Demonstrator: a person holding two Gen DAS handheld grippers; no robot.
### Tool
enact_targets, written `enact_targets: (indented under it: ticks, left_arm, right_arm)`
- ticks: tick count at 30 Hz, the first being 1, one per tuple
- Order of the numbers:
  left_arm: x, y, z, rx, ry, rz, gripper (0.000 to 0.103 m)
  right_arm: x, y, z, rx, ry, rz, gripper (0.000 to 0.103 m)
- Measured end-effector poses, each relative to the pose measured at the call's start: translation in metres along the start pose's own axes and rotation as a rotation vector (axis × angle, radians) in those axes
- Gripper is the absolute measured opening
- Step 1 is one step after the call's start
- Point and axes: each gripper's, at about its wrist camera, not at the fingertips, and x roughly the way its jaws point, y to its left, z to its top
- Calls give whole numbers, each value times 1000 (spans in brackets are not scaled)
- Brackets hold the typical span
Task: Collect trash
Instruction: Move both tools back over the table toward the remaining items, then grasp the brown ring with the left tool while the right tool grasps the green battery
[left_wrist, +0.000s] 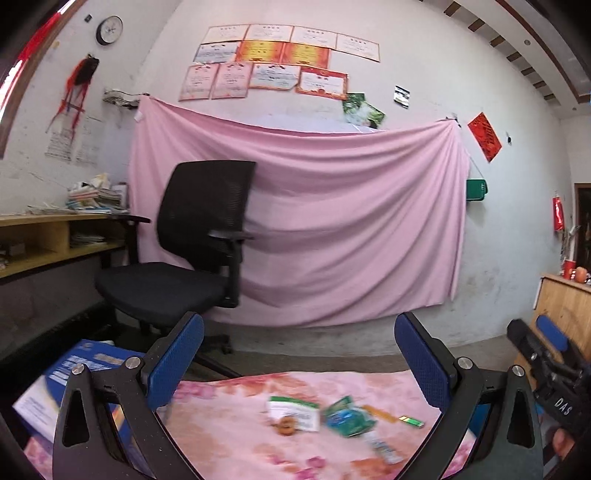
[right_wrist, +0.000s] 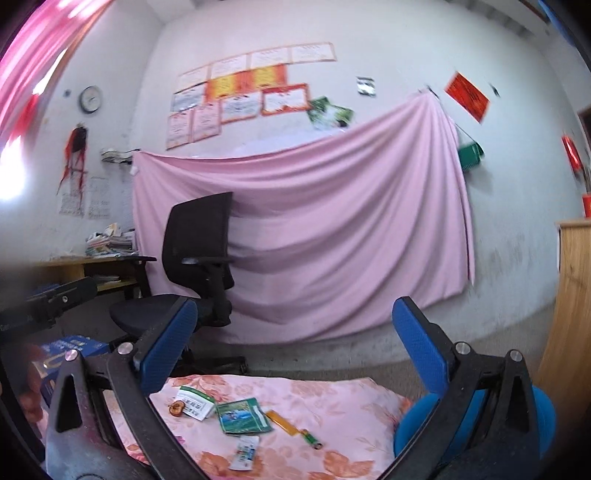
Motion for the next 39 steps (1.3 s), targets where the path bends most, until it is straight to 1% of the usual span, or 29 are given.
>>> enact_targets:
  ticks: [3, 5, 7, 10, 14, 16, 18, 21, 26, 29, 31, 32, 33, 34, 36, 37, 39]
  left_arm:
    - [-8, 21, -13, -11, -10, 32, 101]
    - [-10, 30, -22, -30, -8, 50, 101]
    - [-10, 37, -27, -51, 8, 53, 101]
    - [-12, 40, -32, -43, 15, 61, 101]
    - [-1, 38, -37, -25, 50, 60, 101]
    - [9, 37, -40, -13, 85, 58, 101]
    - [22, 36, -45, -10, 143, 48, 101]
    - [42, 35, -54, -14, 227, 32, 101]
    - [82, 29, -74, 9, 417, -6, 101]
    - [96, 27, -86, 1, 485, -40, 101]
    - [104, 26, -94, 0, 520, -50, 101]
    - [108, 25, -96, 0, 532, -58, 100]
    - [112, 24, -98, 1, 550, -71, 100]
    - [116, 23, -101, 3, 567, -78, 100]
    - [123, 21, -103, 6, 596, -85, 95]
    - [128, 20, -105, 5, 615, -93, 93]
    - [137, 19, -108, -1, 644, -104, 84]
  right_arm:
    - [1, 14, -3, -36, -8, 16, 103]
    - [3, 21, -8, -61, 2, 21, 103]
    - [6, 27, -13, -85, 20, 24, 103]
    - [9, 28, -19, -115, 47, 29, 103]
    - [20, 29, -25, -148, 108, 14, 103]
    - [27, 25, -28, -144, 152, 17, 103]
    - [38, 18, -34, -128, 217, -1, 103]
    - [54, 3, -42, -64, 309, -14, 103]
    - [76, -25, -55, 33, 456, -55, 103]
    - [86, -34, -65, 56, 536, -59, 103]
    - [95, -39, -76, 66, 611, -65, 103]
    - [101, -42, -83, 78, 658, -59, 102]
    - [105, -44, -88, 93, 691, -51, 96]
    - [109, -46, -91, 104, 720, -45, 92]
    - [117, -49, -99, 117, 779, -39, 89]
    - [120, -49, -103, 120, 806, -35, 85]
    - [125, -48, -109, 124, 844, -22, 80]
